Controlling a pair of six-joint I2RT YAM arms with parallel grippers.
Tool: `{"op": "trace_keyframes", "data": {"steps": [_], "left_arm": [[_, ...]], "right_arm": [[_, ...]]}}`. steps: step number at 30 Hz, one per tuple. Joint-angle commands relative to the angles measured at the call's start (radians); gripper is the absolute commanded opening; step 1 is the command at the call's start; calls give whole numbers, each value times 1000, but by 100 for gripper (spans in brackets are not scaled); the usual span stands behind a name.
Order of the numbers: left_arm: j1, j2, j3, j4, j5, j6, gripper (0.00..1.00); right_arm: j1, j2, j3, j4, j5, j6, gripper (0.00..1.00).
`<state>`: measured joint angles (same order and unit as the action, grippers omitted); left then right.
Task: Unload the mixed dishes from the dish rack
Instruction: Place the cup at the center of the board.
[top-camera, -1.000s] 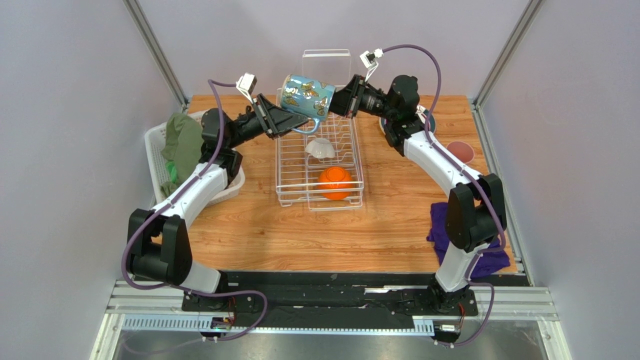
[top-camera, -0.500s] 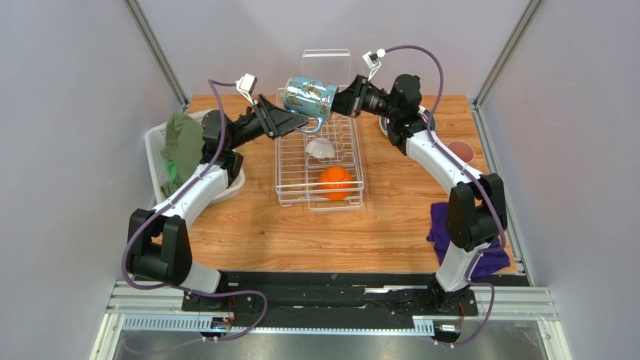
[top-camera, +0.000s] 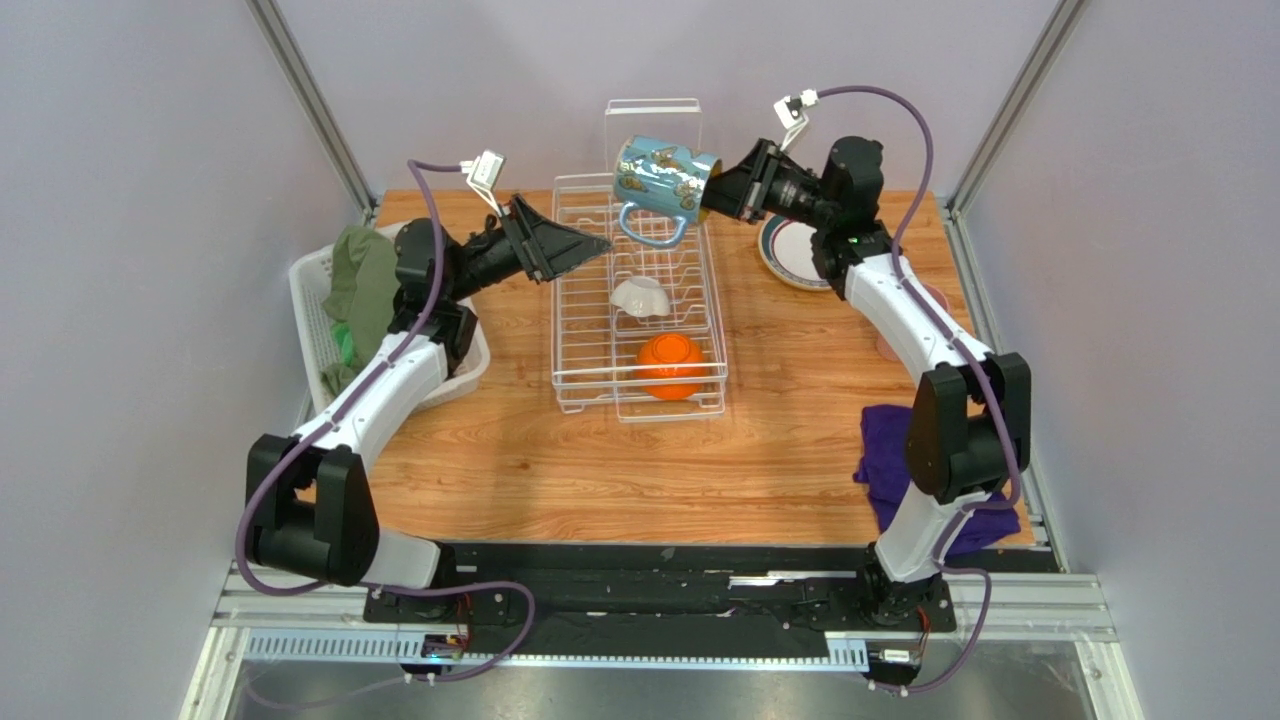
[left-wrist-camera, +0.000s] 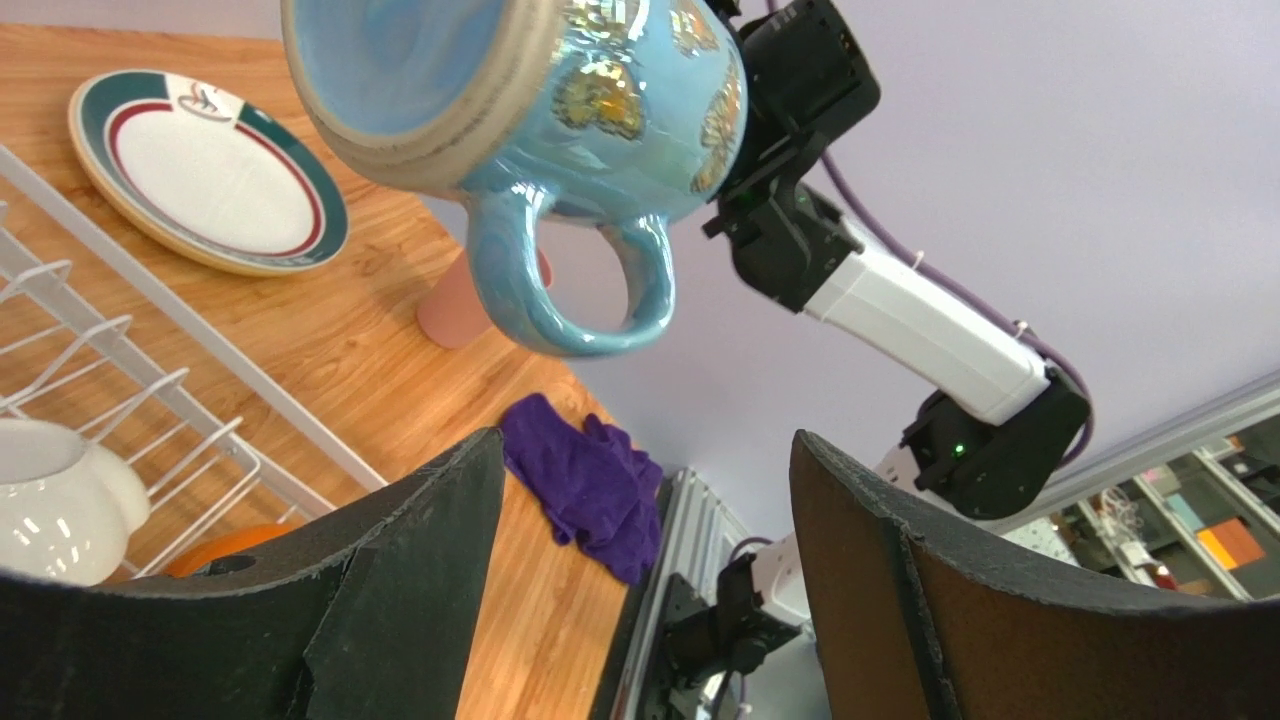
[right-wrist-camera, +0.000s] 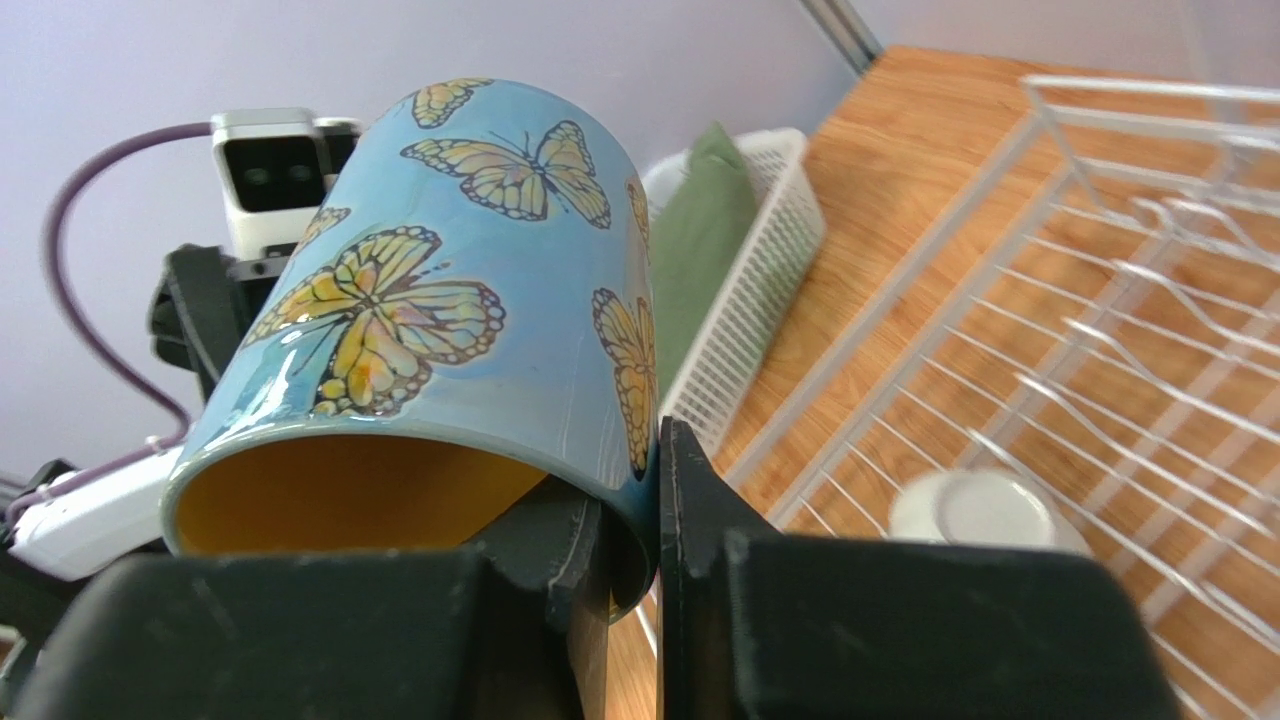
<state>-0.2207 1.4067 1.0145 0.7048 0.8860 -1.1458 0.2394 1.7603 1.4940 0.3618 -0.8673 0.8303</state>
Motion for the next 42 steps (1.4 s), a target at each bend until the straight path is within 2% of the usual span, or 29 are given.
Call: {"op": "trace_keyframes", "data": {"steps": [1, 2, 3, 5, 11, 17, 24, 33, 42], "left_arm": [[6, -60, 52, -166, 25, 219, 78], [7, -64, 64, -223, 24, 247, 78], [7, -69, 70, -249, 25, 297, 78], [7, -74, 91, -335, 24, 348, 78], [7, -52, 163, -577, 16, 540, 78], [9, -23, 209, -784, -22, 727, 78], [9, 14, 256, -936, -67, 883, 78], [9, 41, 285, -1038, -99, 982, 78], [9, 57, 303, -1091, -114, 1032, 78]], "right_arm": [[-86, -117, 109, -245, 22, -138, 0], [-118, -122, 133, -308, 28, -228, 0], [-133, -128, 143, -439, 48, -271, 0], [-184, -153, 158, -538, 68, -395, 0], [-305, -186, 224, -944, 177, -641, 0], [-333, -205, 229, -1170, 358, -891, 0], [-333, -137, 229, -1308, 536, -1023, 0], [-322, -16, 239, -1331, 697, -1105, 0], [-305, 96, 304, -1351, 749, -1125, 0]]}}
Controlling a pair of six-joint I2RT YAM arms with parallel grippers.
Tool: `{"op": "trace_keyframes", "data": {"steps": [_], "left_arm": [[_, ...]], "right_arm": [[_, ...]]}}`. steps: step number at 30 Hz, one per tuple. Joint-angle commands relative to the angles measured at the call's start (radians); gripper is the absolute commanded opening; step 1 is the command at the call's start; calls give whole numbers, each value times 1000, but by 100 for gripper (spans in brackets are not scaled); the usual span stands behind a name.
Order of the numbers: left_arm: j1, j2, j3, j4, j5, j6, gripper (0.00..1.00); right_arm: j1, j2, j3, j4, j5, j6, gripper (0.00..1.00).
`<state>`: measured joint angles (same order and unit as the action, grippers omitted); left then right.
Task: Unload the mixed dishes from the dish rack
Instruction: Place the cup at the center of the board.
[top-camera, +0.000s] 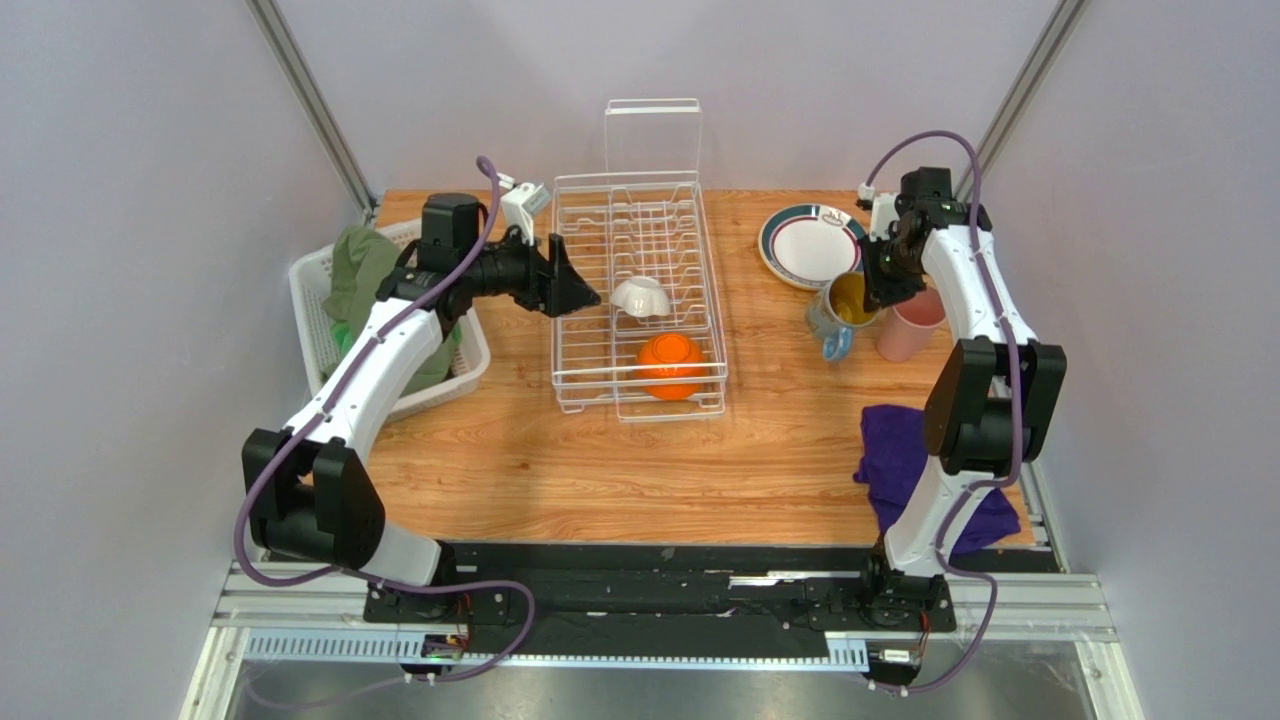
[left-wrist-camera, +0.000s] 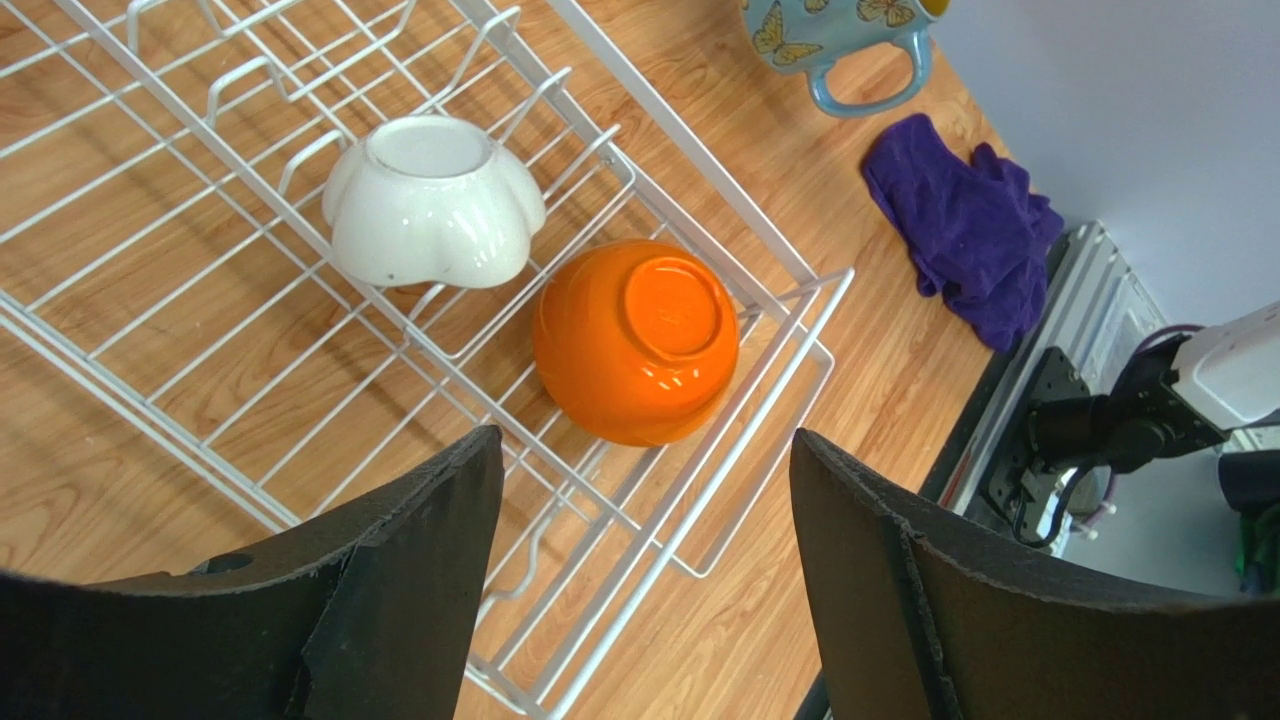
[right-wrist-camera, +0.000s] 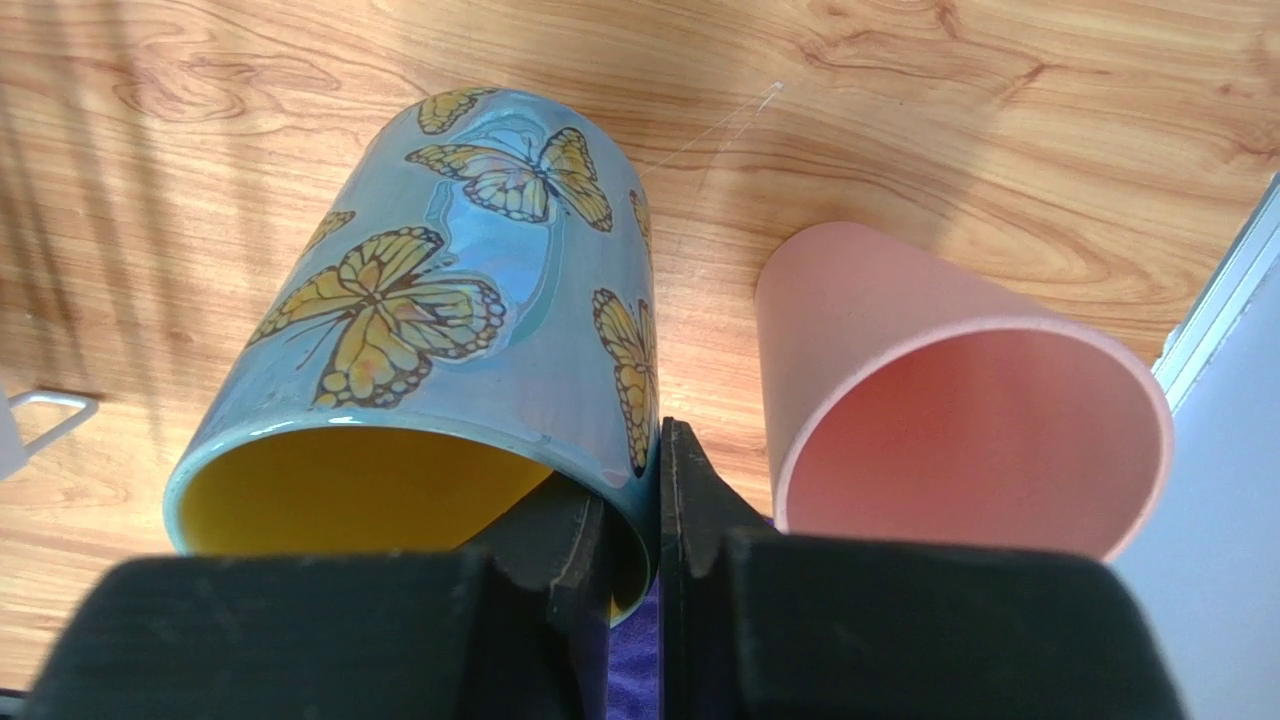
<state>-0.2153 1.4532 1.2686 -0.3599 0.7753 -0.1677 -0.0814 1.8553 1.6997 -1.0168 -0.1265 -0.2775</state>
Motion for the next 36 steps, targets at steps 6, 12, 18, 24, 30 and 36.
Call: {"op": "trace_keyframes", "data": {"steps": [6, 12, 18, 24, 30, 36], "left_arm": [[4, 24, 63, -57, -4, 76, 78], [4, 33, 64, -71, -14, 92, 78], [4, 33, 64, -77, -4, 102, 78], [4, 38, 67, -79, 2, 97, 78], [4, 35, 68, -85, -1, 100, 78], [4, 36, 68, -85, 2, 103, 78]], "right_arm": [[31, 60, 132, 14, 25, -25, 0], [42, 91, 143, 17, 53, -42, 0], [43, 111, 155, 29, 76, -51, 1], [49, 143, 178, 20, 85, -54, 6], [51, 163, 192, 20, 85, -51, 8], [52, 176, 206, 17, 88, -51, 9]]}}
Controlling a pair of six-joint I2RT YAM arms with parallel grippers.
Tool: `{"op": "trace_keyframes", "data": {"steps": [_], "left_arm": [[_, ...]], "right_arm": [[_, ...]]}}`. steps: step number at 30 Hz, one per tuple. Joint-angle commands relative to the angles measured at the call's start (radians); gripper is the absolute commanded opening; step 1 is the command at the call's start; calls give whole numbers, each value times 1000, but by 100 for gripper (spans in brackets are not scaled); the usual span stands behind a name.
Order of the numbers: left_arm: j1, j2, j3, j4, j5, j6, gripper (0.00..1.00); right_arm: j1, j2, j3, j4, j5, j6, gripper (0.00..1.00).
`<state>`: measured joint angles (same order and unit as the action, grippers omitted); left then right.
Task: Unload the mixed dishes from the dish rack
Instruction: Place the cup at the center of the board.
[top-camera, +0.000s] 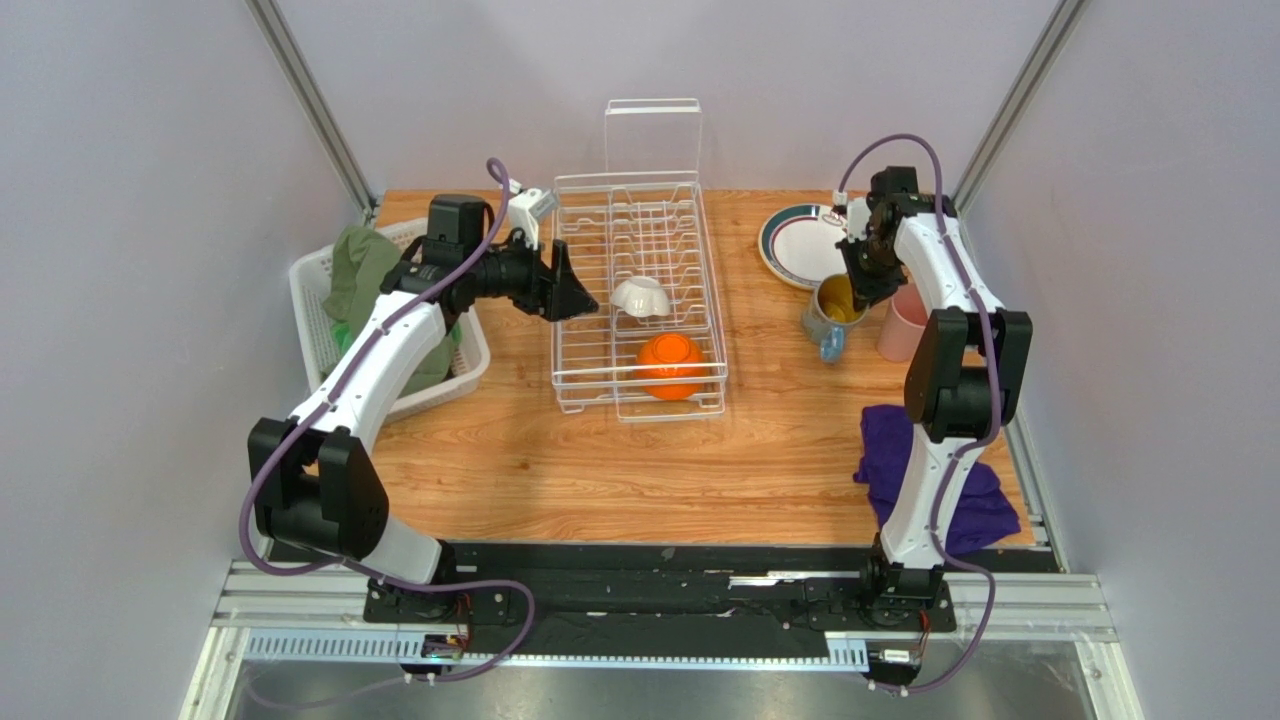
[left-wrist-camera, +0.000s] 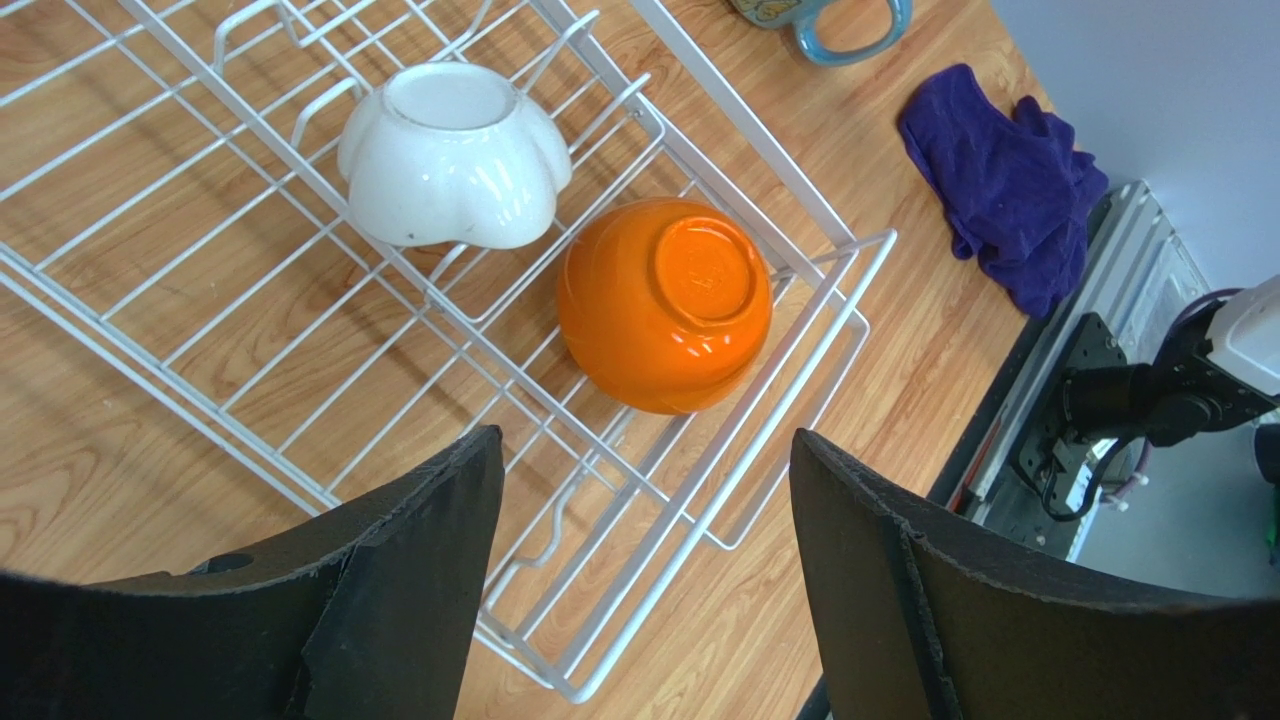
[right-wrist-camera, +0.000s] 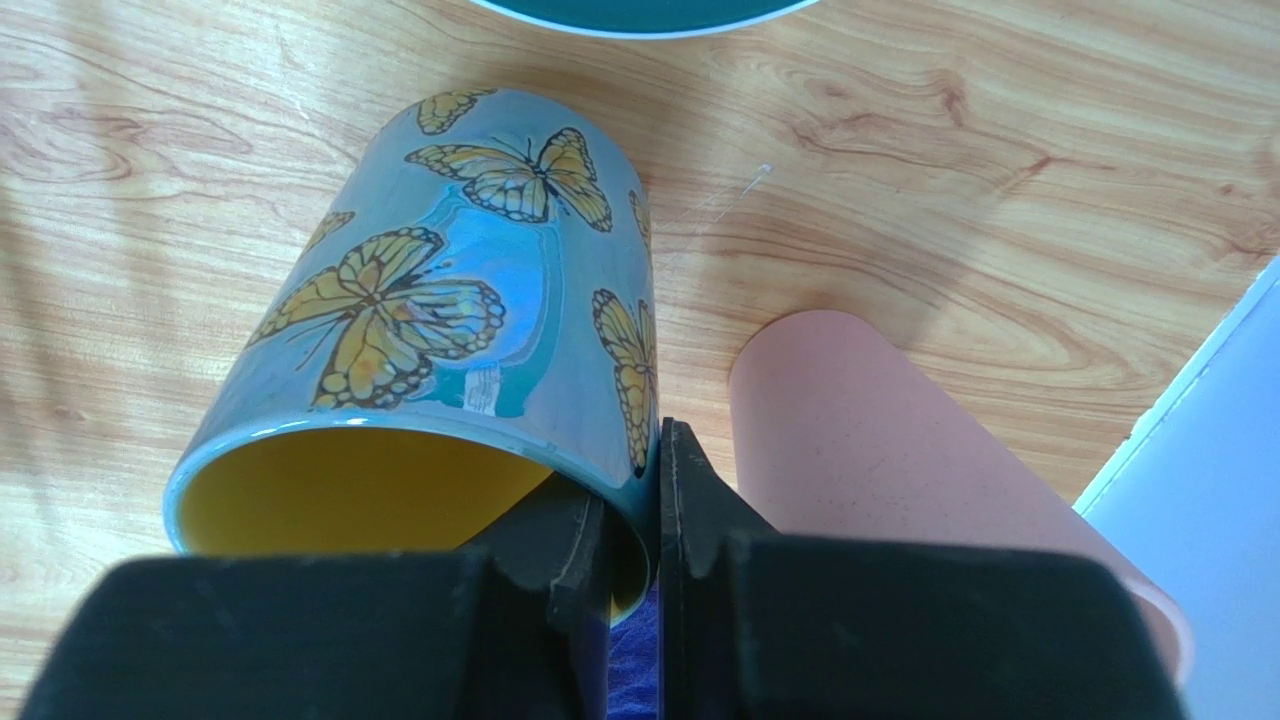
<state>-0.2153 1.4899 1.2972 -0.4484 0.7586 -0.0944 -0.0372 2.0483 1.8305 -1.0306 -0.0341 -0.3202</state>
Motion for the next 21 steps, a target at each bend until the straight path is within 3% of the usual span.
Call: {"op": "trace_keyframes", "data": {"steps": [1, 14, 21], "left_arm": [[4, 0, 39, 4, 16, 32, 78], [4, 12, 34, -9, 5, 51, 78], [4, 13, 33, -10, 4, 56, 78]], "right_arm": [[8, -14, 76, 29, -1, -8, 10], [14, -10, 70, 27, 25, 1, 34], [14, -19, 67, 21, 28, 3, 37]]}}
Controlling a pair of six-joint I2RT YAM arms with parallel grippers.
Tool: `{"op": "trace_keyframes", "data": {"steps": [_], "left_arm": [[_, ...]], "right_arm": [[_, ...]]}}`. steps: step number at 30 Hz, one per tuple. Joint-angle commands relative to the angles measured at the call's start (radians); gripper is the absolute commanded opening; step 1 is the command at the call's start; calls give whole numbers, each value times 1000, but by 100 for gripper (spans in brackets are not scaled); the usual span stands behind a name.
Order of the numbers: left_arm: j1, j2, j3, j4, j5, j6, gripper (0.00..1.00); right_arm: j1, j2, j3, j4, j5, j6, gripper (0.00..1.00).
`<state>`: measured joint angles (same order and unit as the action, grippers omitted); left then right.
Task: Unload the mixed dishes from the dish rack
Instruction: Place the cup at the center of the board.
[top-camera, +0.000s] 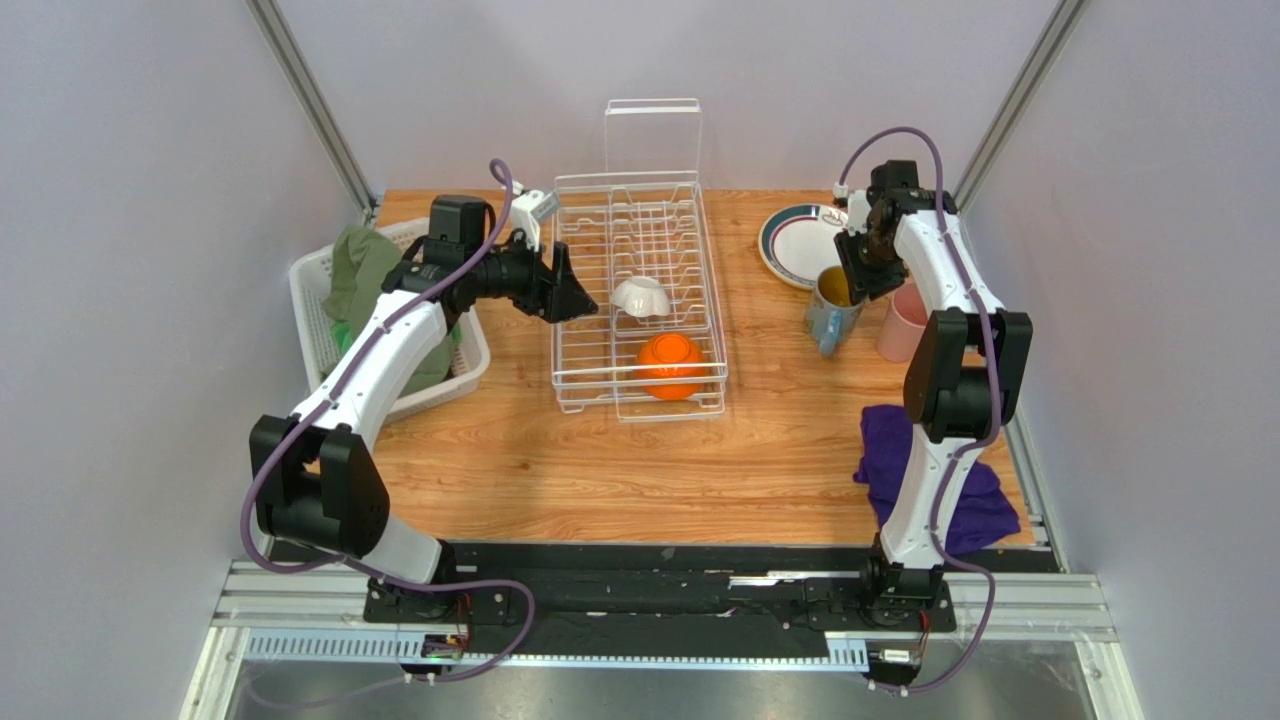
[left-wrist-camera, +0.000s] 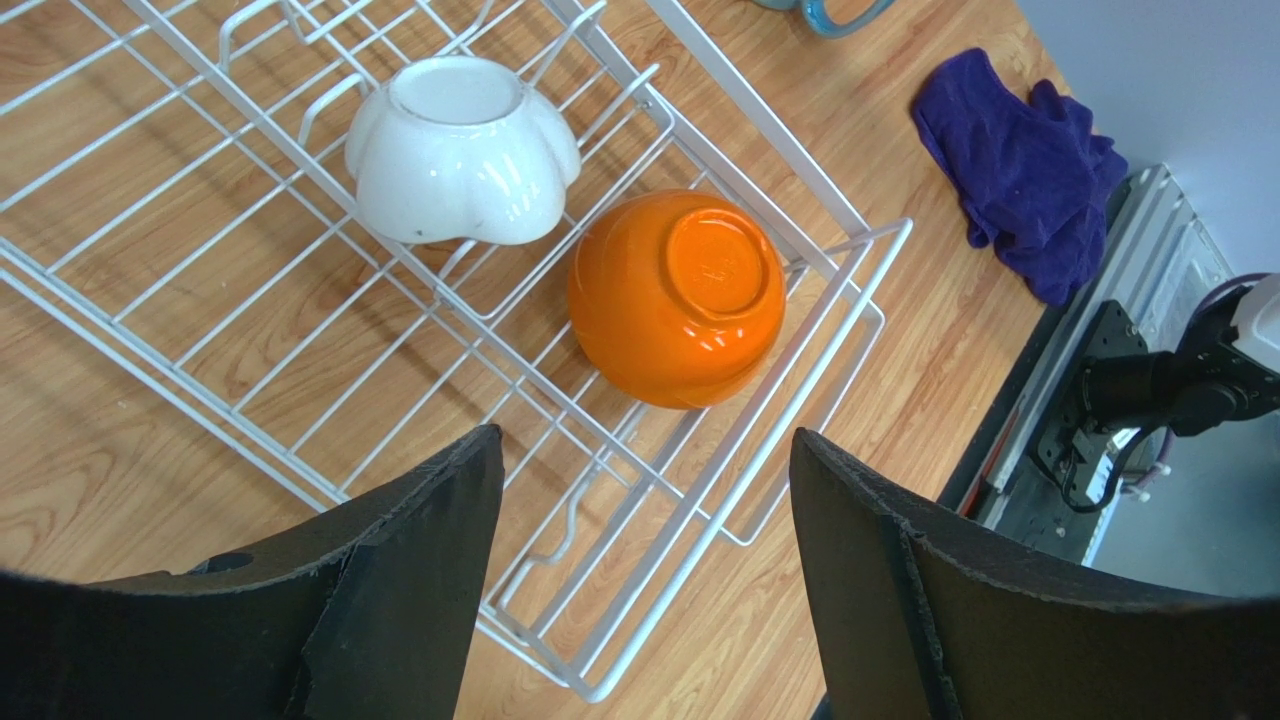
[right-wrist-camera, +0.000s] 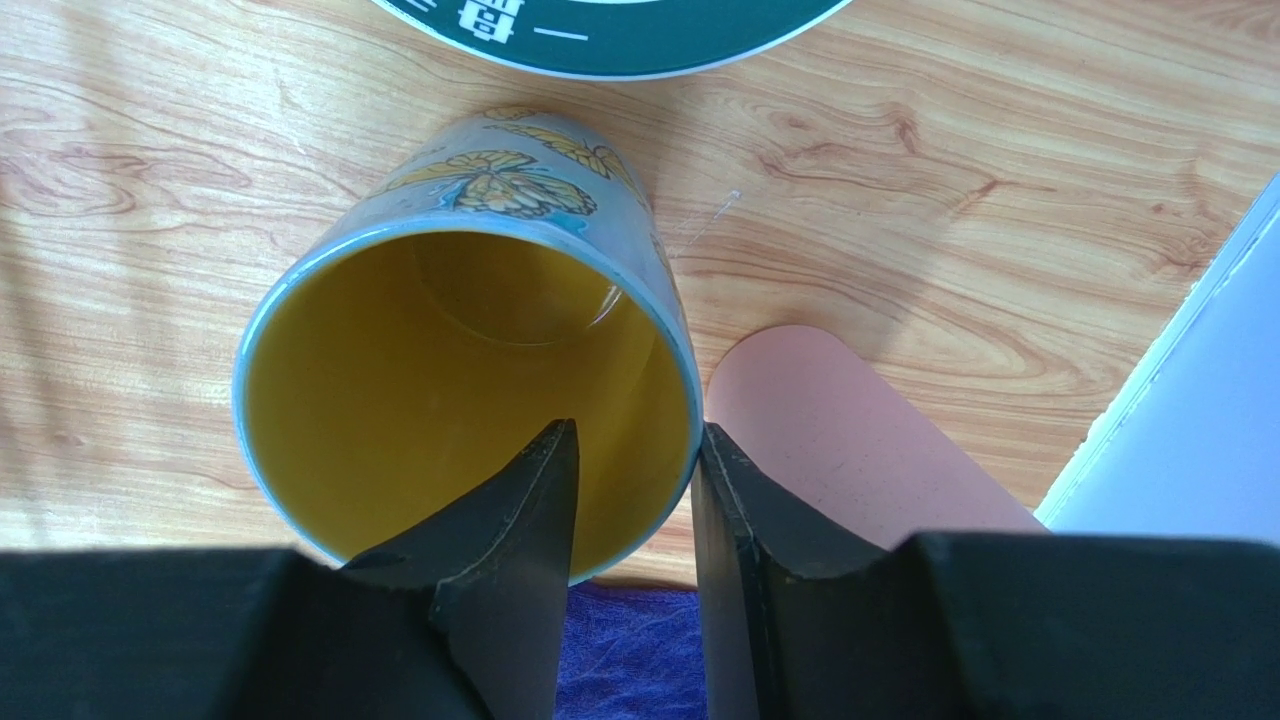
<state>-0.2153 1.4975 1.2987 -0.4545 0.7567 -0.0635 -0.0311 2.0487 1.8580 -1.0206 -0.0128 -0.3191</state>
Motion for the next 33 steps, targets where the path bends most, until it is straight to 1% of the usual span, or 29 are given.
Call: {"op": "trace_keyframes", "data": {"steps": [1, 14, 20, 23, 25, 26, 27, 28, 31, 33], "left_arm": [[4, 7, 31, -6, 9, 25, 78], [4, 20, 39, -4, 3, 24, 78], [1, 32, 57, 2, -23, 34, 79], [-15, 44, 82, -1, -63, 59, 78], [-41, 58, 109, -15, -120, 64, 78], [-53, 66, 123, -24, -140, 112, 78], [-79, 75, 138, -35, -186, 126, 78], [-93, 93, 167, -59, -206, 145, 79], [-142, 136, 230, -107, -264, 160, 78], [-173, 161, 281, -151, -289, 171, 79]], "right_arm": [[8, -22, 38, 10, 7, 2, 37], [10, -104, 3, -13, -16, 5, 39], [10, -139, 13, -22, -23, 9, 44], [10, -163, 12, -22, -26, 15, 47], [10, -185, 12, -19, -35, 25, 48], [10, -191, 12, -19, -35, 31, 48], [10, -200, 10, -21, -42, 43, 49], [10, -220, 6, -21, -47, 49, 52], [11, -268, -14, -6, -81, 69, 56], [11, -295, -29, 4, -114, 80, 60]]}}
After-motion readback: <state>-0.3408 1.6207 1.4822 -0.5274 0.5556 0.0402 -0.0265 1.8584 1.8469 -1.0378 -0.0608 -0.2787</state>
